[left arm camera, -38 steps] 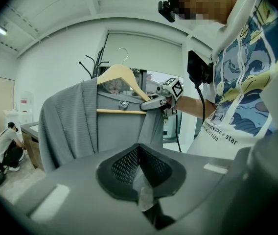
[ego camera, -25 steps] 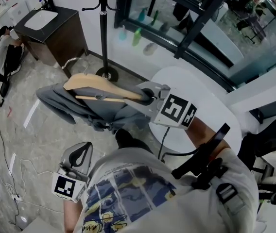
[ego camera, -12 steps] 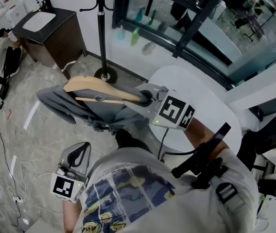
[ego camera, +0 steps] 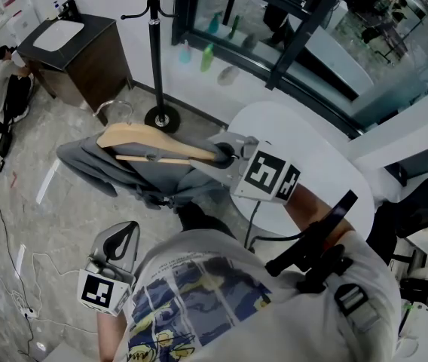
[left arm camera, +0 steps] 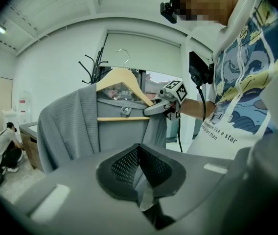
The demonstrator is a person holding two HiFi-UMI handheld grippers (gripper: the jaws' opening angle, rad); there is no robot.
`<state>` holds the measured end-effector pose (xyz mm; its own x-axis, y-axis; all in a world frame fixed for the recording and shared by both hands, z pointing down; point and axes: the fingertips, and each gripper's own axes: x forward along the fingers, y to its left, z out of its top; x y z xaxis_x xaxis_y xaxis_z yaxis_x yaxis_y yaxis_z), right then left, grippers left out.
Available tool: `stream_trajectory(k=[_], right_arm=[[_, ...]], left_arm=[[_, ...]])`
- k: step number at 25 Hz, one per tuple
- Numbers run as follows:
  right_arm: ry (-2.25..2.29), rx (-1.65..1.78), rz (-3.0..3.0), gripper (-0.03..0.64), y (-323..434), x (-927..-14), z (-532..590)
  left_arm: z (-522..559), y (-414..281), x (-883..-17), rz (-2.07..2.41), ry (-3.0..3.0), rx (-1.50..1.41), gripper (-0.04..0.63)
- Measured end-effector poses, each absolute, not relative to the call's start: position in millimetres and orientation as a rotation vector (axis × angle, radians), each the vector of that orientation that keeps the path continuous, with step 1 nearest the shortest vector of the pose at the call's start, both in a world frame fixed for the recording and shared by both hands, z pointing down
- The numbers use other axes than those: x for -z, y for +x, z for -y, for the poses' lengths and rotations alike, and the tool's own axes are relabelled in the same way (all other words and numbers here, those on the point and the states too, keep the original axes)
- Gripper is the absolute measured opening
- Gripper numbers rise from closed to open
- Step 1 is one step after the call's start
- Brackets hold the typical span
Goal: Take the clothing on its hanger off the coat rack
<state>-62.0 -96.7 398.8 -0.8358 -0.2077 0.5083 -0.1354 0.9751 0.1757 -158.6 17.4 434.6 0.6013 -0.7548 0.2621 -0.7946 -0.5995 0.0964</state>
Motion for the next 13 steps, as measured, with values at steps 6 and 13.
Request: stream_trajectory(k=[6, 13], right_arm=[[0.234, 0.172, 2.572, 0.008, -61.8, -399.6, 96.3], [0.232, 0.172, 2.572, 0.008, -61.9, -401.6, 96.7]], left_arm=[[-17.7, -157.0, -434.9, 1.286, 2.621, -0.285, 0.003], [-17.9, -155.9, -437.5, 1.285, 2.62, -0.289, 0.003]])
